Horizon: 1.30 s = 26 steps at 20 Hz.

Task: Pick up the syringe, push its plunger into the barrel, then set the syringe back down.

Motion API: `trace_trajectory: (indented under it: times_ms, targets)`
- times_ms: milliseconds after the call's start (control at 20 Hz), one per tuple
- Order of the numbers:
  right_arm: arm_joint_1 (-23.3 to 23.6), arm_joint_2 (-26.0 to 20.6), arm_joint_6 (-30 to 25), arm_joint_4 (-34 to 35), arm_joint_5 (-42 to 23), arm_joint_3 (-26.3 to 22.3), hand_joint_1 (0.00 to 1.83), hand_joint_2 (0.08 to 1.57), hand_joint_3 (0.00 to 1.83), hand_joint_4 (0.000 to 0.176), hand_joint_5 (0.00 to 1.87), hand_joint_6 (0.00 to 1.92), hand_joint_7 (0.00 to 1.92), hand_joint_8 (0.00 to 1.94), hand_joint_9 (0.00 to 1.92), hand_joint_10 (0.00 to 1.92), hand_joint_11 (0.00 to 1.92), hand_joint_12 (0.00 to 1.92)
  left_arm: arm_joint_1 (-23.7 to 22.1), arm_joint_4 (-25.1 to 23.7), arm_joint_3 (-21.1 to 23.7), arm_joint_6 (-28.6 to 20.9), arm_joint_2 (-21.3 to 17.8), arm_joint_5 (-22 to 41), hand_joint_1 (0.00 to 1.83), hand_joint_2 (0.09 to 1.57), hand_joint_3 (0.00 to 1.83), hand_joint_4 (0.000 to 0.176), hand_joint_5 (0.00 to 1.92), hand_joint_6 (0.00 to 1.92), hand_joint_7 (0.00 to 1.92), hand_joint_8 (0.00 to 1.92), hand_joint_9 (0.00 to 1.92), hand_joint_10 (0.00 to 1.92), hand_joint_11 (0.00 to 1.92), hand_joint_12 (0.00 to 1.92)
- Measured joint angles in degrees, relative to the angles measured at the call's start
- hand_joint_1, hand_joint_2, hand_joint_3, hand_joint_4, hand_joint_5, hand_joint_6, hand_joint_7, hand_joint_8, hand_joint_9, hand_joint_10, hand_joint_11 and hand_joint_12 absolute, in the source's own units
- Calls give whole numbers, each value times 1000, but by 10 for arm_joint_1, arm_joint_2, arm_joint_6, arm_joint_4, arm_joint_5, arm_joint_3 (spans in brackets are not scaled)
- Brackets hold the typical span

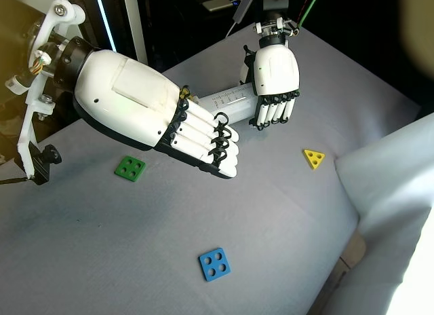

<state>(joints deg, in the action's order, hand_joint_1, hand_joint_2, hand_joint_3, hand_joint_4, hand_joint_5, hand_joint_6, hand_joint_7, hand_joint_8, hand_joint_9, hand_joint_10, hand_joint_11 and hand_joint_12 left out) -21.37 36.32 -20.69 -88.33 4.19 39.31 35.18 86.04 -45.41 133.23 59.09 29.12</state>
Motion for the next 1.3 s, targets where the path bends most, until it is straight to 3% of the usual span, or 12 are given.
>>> trace_trajectory:
  times_ms: [50, 100, 150, 200, 250, 300, 350, 400, 600, 900, 1300]
  targets:
    - [0, 0, 0, 0, 0, 0, 261, 832, 2, 0, 0, 0, 0, 0, 0, 0, 0, 0, 0, 1, 0, 0, 1, 0, 1486, 1133, 1, 0, 941, 860, 953, 1006, 872, 1230, 615, 1648]
    - [0, 0, 0, 0, 0, 0, 266, 829, 0, 0, 0, 0, 0, 0, 0, 0, 0, 0, 1, 2, 0, 0, 1, -2, 1394, 1134, 0, 0, 915, 948, 944, 1034, 851, 1302, 600, 1189]
    - [0, 0, 0, 0, 0, 0, 263, 832, 2, 0, 0, 0, 0, 0, 0, 0, 0, 0, 1, 1, 0, -1, 1, -3, 1373, 1144, 2, 0, 844, 1029, 951, 1050, 837, 1331, 611, 968]
    - [0, 0, 0, 0, 0, 0, 263, 832, 2, 0, 0, 0, 0, 0, 0, 0, 0, 0, 1, 0, 0, -2, 1, -2, 1253, 1162, 2, 0, 765, 1188, 985, 1071, 807, 708, 600, 814]
    - [0, 0, 0, 0, -1, 0, 262, 835, 3, 0, 0, 0, 0, 0, 0, 0, 0, 0, 1, 0, 0, -2, 1, -2, 1156, 1103, 0, 0, 658, 477, 793, 423, 790, 310, 562, 668]
    - [0, 0, 0, 0, -1, 0, 257, 833, 2, 0, 0, 0, 0, 0, 0, 0, 0, 0, 1, 0, 0, -2, 1, -2, 1084, 1098, 0, 0, 644, 152, 744, 142, 754, 137, 506, 605]
    - [0, 0, 0, 0, -1, 0, 255, 832, 1, 0, 0, 0, 0, 0, 0, 0, 0, 0, 1, 1, 0, -2, 1, -2, 891, 1095, 0, 0, 526, 37, 611, 32, 606, 38, 359, 541]
    - [0, 0, 0, 0, -1, 0, 271, 829, 0, 0, 0, 0, 0, 0, 0, 0, 0, 0, 1, 0, 0, -1, 1, -2, 669, 1084, 0, 0, 385, 7, 441, 6, 426, 8, 222, 477]
    - [0, 0, 0, 0, -1, 0, 275, 824, 0, 0, 0, 0, 0, 0, 0, 0, 0, 0, 1, -3, 0, -3, 1, -1, 398, 884, 0, 0, 67, 0, 90, 0, 113, 0, 19, 339]
    - [0, 0, 0, 0, -3, 0, 287, 823, 0, 0, 0, 0, 0, 0, 0, 0, 0, 0, 1, -6, 0, -3, 1, 0, 224, 752, 0, 0, 0, 0, 0, 0, 1, 0, 0, 119]
    - [0, 0, 0, 0, -5, 0, 301, 815, 0, 0, 0, 0, 0, 0, 0, 0, 0, 0, -35, -36, 1, -1, -30, -44, 72, 741, 1, 0, 0, 0, 0, 0, 0, 0, 0, 6]
